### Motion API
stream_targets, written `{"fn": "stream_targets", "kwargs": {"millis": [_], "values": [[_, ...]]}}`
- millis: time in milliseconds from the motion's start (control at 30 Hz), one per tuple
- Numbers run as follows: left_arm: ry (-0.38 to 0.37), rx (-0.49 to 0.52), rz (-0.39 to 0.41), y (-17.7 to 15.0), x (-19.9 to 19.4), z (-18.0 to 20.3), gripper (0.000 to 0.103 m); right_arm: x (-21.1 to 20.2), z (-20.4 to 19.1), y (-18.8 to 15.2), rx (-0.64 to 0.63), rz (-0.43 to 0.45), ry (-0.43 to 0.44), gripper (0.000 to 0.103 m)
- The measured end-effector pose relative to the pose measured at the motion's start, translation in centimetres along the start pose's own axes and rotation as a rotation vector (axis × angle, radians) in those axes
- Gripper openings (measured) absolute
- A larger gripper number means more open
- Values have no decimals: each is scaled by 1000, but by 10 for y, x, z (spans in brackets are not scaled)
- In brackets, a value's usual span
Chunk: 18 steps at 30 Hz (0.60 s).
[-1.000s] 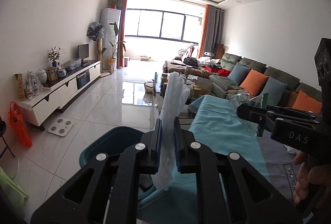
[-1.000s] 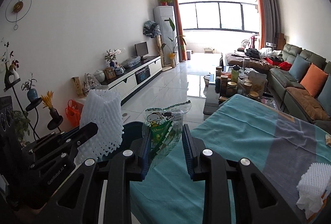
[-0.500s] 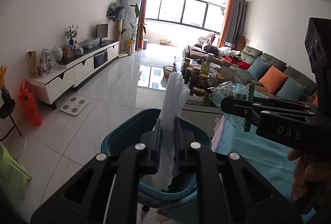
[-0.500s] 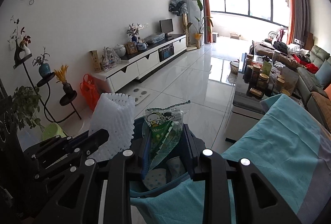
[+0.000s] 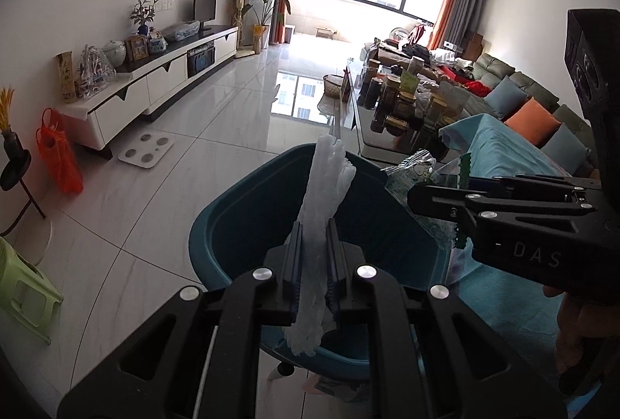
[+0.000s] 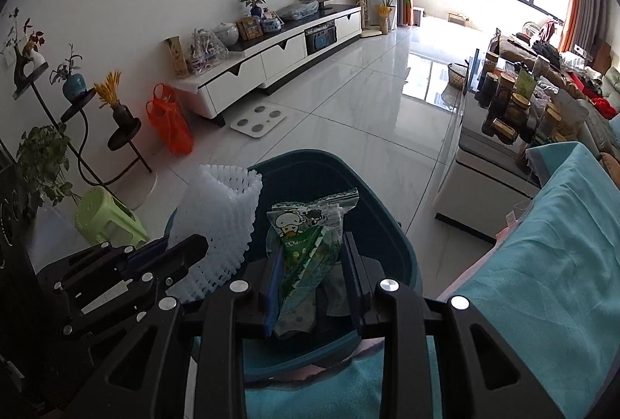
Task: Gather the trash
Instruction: 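Carry the foam net and snack bag toward the teal bin, then open both tools over the teal bin to drop the net and bag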
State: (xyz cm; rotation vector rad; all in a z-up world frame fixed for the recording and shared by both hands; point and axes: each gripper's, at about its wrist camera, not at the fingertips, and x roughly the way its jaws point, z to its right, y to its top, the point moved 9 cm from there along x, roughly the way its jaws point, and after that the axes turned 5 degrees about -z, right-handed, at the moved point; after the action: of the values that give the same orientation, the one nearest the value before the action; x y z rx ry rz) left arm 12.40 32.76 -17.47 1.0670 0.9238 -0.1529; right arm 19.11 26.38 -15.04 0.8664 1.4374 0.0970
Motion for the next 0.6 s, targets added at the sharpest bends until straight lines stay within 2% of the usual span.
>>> {"fn": "stream_targets", "kwargs": {"millis": [67,100,133,200,267,300,367,433,533,600], "values": [[13,12,-21,-5,9,2,13,7,-4,0,-3,-21,4,32],[17,12,-23,-7,13,1,17,9,-5,-1,-10,-27,0,34],[24,13,-24,-7,15,-1,28,11,-6,-2,-13,-30,-4,38],[37,13,-23,-9,18,-2,38,9,-6,-1,-10,-22,-6,39],[38,8,-18,-10,16,2,46,8,-4,0,-6,-19,-11,49],[39,5,-15,-11,16,1,51,8,-3,0,-2,-17,-11,50],[40,4,-1,-10,11,4,52,5,-3,2,0,-1,-19,51],[51,3,17,-7,6,3,60,3,-2,2,3,6,-15,53],[58,-11,36,-4,-1,1,66,-2,-1,3,15,28,-12,59],[61,-16,44,-3,-7,-1,67,-8,1,5,19,46,-16,59]]}}
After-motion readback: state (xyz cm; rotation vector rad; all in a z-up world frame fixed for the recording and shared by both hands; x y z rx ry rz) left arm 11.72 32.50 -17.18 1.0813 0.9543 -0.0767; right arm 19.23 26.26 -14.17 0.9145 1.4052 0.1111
